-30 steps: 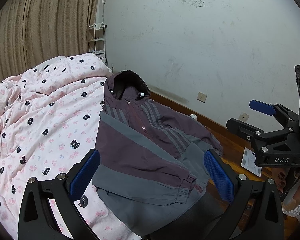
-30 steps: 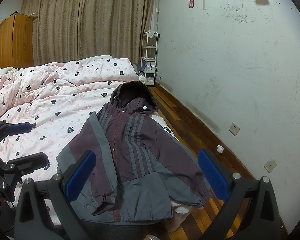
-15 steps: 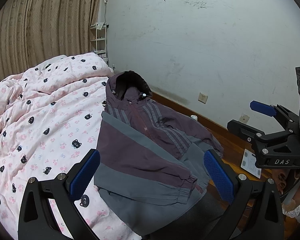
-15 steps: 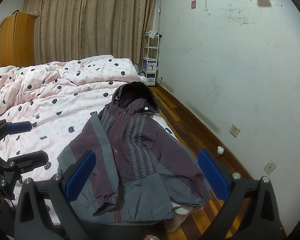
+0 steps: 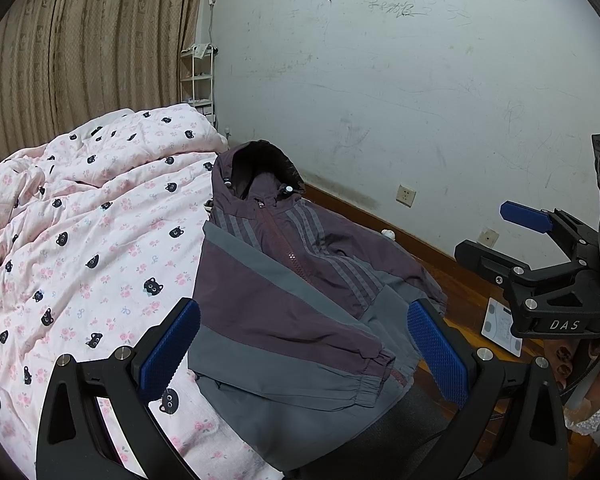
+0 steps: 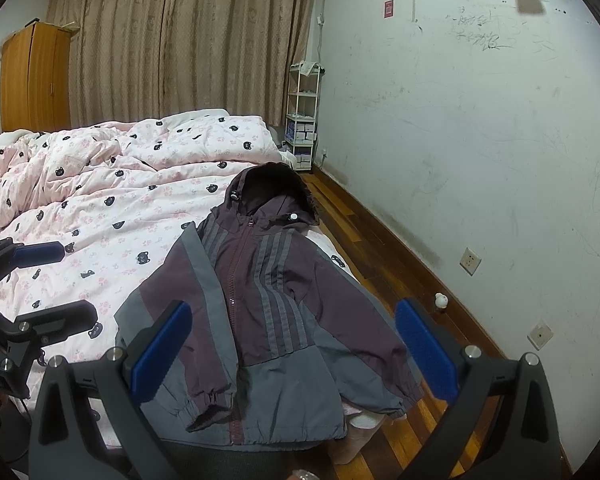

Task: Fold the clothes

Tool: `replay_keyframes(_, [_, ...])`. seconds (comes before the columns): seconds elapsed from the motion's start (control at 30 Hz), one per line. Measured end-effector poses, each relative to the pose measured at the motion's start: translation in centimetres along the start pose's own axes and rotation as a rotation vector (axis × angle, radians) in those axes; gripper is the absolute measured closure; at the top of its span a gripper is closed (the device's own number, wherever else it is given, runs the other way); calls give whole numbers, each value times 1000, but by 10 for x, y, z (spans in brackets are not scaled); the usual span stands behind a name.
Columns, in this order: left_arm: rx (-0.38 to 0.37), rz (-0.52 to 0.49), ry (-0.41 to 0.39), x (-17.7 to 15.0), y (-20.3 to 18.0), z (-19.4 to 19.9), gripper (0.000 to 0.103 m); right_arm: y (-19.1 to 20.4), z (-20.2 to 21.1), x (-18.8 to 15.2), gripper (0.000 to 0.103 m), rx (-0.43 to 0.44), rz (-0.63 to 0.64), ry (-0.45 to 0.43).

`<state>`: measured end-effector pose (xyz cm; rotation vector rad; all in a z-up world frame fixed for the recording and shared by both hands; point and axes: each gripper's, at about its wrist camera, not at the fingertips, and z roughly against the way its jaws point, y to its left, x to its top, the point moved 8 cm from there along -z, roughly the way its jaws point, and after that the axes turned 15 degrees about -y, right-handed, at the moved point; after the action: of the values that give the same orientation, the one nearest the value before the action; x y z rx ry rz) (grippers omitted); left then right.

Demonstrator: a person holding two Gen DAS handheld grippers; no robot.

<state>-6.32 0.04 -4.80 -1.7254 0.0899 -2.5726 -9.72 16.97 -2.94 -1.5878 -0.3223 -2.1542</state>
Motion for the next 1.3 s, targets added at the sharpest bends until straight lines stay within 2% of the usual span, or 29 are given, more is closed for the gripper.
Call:
replay_keyframes(0.57, [5,1,14,-8,1,-4,0,0,-3,-4,0,0,-1,8])
replay_keyframes(0.77, [-8,-27,64,-33,-3,-14,0,-3,-8,-10,0,-2,-8,18])
replay_keyframes(1.13, [-163,-95,212,-92,-49,-48,0,-18,-18,-24,0,-19,-32,48])
replay_keyframes(1.3, [-170,-134,247,-107,-67,-68,0,-26,-21,-31,0,-30,-41,62])
